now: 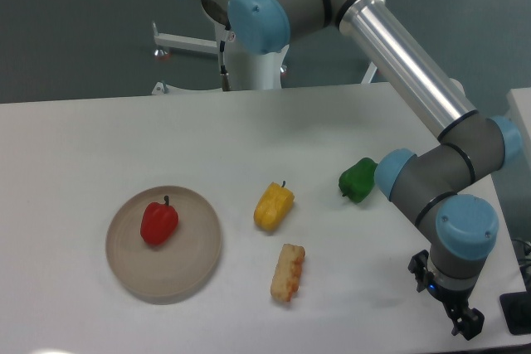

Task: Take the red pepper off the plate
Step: 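Move the gripper over the plate above the red pepper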

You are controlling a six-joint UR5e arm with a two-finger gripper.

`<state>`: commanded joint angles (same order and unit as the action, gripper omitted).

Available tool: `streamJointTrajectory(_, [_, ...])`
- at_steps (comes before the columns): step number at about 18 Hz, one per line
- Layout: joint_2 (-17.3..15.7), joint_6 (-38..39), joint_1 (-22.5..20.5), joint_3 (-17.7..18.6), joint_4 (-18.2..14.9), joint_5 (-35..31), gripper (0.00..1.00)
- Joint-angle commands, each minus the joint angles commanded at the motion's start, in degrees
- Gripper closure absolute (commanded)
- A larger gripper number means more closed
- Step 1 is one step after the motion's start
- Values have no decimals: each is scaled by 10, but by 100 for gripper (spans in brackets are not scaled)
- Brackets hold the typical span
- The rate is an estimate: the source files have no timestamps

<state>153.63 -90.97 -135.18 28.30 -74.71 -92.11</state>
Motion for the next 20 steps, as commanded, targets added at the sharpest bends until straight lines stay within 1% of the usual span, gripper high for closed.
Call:
streamJointTrajectory(2, [-4,4,4,5,0,-2,0])
streamJointTrajectory(5, [-21,21,5,28,-1,0,0])
streamJointTrajectory(6, [-30,34,12,39,-2,-1,0])
streamJointTrajectory(9, [-69,69,17,92,-2,7,0])
streamJointTrajectory(12, [-104,123,34,136,-4,10,0])
streamJointTrajectory(14, [-132,153,41,176,-4,20,0])
streamJointTrajectory(15, [-150,192,54,201,-4,27,0])
streamJointTrajectory(16, [-162,219,59,215,-4,30,0])
streamJointTrajectory(20, [-227,294,81,293,-4,45,0])
